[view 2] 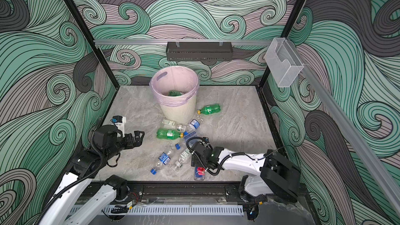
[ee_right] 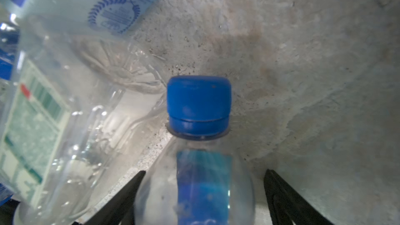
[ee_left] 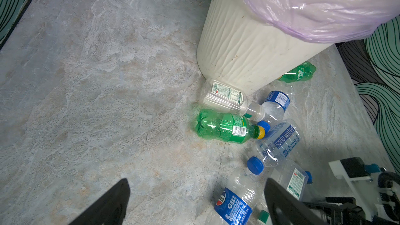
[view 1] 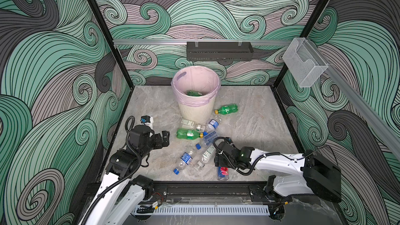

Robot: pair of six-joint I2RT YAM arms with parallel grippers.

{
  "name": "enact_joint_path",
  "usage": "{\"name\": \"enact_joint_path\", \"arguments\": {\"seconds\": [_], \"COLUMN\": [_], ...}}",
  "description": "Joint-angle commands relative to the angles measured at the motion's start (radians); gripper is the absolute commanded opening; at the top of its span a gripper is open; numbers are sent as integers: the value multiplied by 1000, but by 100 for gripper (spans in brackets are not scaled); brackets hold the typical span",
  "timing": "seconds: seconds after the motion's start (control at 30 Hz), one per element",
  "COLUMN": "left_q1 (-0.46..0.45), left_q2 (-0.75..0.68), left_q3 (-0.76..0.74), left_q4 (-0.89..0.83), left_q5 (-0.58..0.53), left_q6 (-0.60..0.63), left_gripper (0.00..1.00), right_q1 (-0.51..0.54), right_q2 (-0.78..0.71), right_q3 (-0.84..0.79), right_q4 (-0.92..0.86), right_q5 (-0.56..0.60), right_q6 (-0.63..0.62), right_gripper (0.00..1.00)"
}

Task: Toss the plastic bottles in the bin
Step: 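Grasp the blue-capped clear bottle by its body with the right gripper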

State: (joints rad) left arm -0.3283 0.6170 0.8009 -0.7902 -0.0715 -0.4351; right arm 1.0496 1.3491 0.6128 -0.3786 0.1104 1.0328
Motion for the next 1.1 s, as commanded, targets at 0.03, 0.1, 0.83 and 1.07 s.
{"name": "enact_joint_path", "arguments": {"seconds": [0.03,0.1,0.83,1.07], "left_q1": [7,6,6,7], "left_q2": [-10,-8,20,30], "left_q3": [-2,-5,-20,-26], "left_q4": [-23,-18,5,0], "left_q5": [-9,-4,47,58], "left_q6": [-8,-10,-40,-52], "left_gripper": [99,99,97,96], "right_q1": [-24,-37,-123,-123], "right_q2": [-61,-95,-69,-87], "right_q3": [1,-2,-65,-34], "right_q4": [-101,-133,-68,-123], "right_q5": [55,63,-78,-51], "right_q6": [-64,-96,-205,-236], "right_gripper": [78,74,66,47]}}
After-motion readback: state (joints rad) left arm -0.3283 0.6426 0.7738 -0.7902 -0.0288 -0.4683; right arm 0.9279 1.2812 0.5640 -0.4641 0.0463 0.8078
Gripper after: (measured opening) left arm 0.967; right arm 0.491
